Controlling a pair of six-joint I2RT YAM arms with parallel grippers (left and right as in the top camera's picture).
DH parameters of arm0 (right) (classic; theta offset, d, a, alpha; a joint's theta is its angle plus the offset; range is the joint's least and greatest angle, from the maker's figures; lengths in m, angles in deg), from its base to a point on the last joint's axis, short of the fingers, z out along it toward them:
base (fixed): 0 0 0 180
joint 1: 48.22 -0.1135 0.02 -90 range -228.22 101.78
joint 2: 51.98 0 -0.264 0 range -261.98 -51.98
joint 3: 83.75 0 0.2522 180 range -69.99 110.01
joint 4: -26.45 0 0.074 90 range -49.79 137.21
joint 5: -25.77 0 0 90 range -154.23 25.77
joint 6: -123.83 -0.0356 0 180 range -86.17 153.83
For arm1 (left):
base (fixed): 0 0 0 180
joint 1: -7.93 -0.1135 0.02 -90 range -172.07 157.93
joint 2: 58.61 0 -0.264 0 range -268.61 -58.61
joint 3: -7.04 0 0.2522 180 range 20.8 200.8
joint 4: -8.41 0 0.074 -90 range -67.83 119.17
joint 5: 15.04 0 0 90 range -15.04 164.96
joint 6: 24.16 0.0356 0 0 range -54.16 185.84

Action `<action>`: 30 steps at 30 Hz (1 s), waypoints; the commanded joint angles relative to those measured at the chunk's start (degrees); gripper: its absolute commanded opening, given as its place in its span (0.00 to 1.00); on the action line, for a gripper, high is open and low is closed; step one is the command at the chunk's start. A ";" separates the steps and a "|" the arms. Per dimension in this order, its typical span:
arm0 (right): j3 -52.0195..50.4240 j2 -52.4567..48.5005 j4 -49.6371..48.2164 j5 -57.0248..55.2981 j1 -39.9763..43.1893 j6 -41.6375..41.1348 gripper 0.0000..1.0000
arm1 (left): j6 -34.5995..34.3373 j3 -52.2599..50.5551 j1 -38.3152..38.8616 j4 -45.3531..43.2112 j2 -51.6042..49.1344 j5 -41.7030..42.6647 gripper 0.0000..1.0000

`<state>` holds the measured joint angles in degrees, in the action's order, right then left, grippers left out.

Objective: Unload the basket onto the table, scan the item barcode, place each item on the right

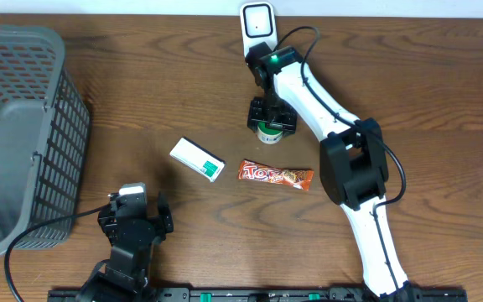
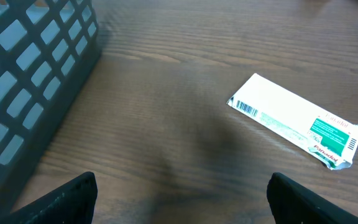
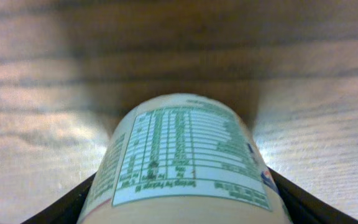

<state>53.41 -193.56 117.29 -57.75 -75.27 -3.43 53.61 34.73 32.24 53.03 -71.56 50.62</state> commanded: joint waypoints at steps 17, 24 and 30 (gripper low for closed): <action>1.22 -1.90 1.90 0.94 4.22 7.02 0.65 | -0.55 0.09 -0.13 -0.04 0.35 -0.76 0.87; 1.36 -1.90 -0.33 -14.21 1.25 19.17 0.69 | -0.55 0.09 -0.13 -0.04 0.35 -0.76 0.87; 2.89 -1.79 1.29 -17.16 -2.89 20.74 0.90 | -0.55 0.09 -0.15 -0.04 0.35 -0.76 0.88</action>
<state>54.74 -194.08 117.94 -70.71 -75.66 15.59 53.61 34.73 32.24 53.03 -71.56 50.62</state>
